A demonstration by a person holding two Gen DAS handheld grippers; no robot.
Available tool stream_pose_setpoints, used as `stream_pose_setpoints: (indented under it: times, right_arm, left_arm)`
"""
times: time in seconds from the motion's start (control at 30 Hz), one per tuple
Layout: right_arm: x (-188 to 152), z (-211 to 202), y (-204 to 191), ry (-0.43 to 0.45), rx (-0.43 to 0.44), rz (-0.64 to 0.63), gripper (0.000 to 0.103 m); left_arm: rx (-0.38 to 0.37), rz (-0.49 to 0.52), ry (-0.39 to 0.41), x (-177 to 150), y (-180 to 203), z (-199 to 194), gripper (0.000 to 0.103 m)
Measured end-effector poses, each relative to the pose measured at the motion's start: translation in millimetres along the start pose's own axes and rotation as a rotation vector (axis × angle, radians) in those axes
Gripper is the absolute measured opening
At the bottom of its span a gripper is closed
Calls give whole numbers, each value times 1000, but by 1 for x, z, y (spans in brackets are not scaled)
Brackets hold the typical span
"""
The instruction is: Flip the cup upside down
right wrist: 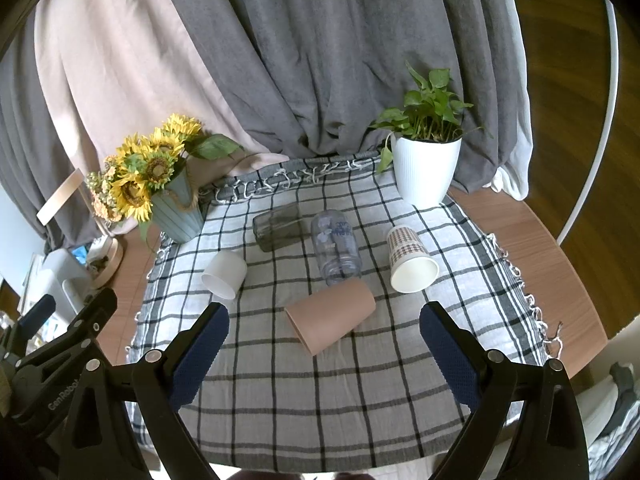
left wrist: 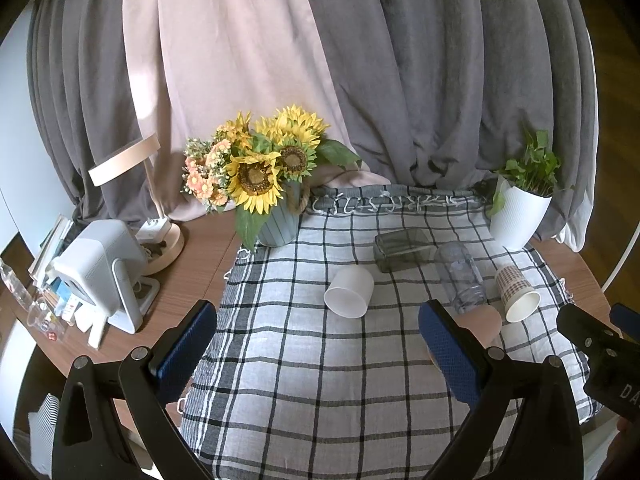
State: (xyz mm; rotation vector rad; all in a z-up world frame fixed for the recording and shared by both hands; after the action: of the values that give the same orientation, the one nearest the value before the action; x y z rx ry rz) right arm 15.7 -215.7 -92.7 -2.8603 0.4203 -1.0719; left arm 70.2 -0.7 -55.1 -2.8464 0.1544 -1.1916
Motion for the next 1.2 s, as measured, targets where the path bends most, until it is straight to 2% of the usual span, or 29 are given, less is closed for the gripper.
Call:
stream_pose_setpoints:
  times: [1.2]
  right_arm:
    - [0,4,0,-15,-5,-1,97]
  left_arm:
    - [-3,1,-12,-6,-2,0,103]
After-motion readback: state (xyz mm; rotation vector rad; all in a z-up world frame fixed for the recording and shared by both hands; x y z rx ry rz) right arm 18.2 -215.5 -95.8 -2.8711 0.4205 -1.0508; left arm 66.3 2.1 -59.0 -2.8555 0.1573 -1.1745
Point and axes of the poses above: each gripper's, at about its wrist camera, not at the fingertips, and z roughly the way its jaws point, y to its right, x to its top, the point moved 10 cm from there along z, roughly the way its jaws point, and after that the axes turned 6 degrees about -y, right-handed, at the moved point
